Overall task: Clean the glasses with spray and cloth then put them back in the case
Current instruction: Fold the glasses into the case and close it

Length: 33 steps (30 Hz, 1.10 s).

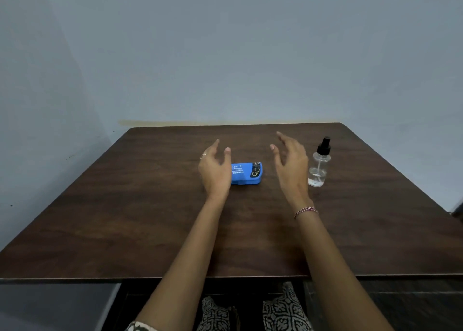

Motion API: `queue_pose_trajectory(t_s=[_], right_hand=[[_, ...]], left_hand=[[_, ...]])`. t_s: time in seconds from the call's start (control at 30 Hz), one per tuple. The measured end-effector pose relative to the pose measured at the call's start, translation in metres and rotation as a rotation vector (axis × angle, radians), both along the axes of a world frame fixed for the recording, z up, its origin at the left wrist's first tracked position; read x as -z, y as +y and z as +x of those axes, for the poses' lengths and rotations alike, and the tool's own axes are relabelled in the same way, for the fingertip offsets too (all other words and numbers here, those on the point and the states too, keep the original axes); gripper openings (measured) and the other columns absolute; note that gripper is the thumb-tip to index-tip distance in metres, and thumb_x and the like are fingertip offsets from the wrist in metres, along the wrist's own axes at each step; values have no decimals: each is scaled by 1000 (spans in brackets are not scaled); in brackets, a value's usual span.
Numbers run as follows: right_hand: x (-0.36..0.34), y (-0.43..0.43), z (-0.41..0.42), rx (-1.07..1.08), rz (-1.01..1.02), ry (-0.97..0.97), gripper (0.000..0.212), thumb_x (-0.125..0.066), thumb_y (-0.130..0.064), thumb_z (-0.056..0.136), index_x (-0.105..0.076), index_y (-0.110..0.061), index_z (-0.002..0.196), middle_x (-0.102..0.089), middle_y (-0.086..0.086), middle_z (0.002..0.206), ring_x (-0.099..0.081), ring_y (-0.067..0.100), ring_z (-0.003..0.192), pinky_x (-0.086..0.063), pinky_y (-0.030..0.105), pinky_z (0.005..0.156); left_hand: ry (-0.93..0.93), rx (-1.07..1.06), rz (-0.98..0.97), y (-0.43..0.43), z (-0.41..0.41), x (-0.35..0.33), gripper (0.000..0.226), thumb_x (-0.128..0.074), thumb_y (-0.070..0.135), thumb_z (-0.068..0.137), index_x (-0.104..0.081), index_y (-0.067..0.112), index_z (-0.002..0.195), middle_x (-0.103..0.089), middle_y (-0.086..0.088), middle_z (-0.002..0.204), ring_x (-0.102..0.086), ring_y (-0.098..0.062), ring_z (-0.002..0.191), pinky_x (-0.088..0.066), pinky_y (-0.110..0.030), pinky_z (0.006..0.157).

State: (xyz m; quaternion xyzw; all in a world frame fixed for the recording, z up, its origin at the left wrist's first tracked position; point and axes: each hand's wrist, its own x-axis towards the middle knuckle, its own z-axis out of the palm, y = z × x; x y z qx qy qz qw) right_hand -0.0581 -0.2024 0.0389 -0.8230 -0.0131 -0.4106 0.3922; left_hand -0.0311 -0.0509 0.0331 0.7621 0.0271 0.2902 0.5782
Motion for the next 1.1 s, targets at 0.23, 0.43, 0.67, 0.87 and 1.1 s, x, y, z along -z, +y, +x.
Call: queue_pose_trajectory(t_s=[0.23,0.43,0.67,0.87,1.1], right_hand=[[-30,-54,-21,91,-54,-118,32,-51,-21,96,-56,-18,127,-59,-4,122,-49,17,113,-41,25,96],[-21,-104,-27,68,-10,-21,51,-46,-1,93,-44,-24,138,-49,-1,135,-44,16,125,-37,25,104],[8,-124,-22,-32,78,409,70,-55,5,87,-25,-15,147,-49,10,136,-53,22,120,-39,17,94],[12,-121,-21,-33,227,429,61,-64,5,83,-43,-7,139,-63,13,120,-61,17,106,-42,12,85],[10,-114,-14,10,223,365,54,-71,2,77,-55,-6,128,-66,12,109,-63,16,97,-48,25,90]], left_hand=[[-58,231,23,-89,-11,-13,38,-61,16,89,-58,9,126,-62,-9,124,-60,-18,108,-35,-8,83],[-19,364,82,-138,-15,-12,44,-60,14,88,-54,13,131,-61,-7,127,-61,-19,101,-41,-17,91],[187,491,176,-163,-8,7,60,-64,9,86,-41,13,140,-56,-10,131,-53,-21,121,-41,-31,104],[222,538,121,-169,-8,14,42,-65,7,85,-57,6,126,-66,-9,116,-61,-16,106,-46,-20,88],[186,517,135,-158,-4,9,37,-68,7,84,-61,5,120,-69,-7,109,-58,-5,91,-45,-15,82]])
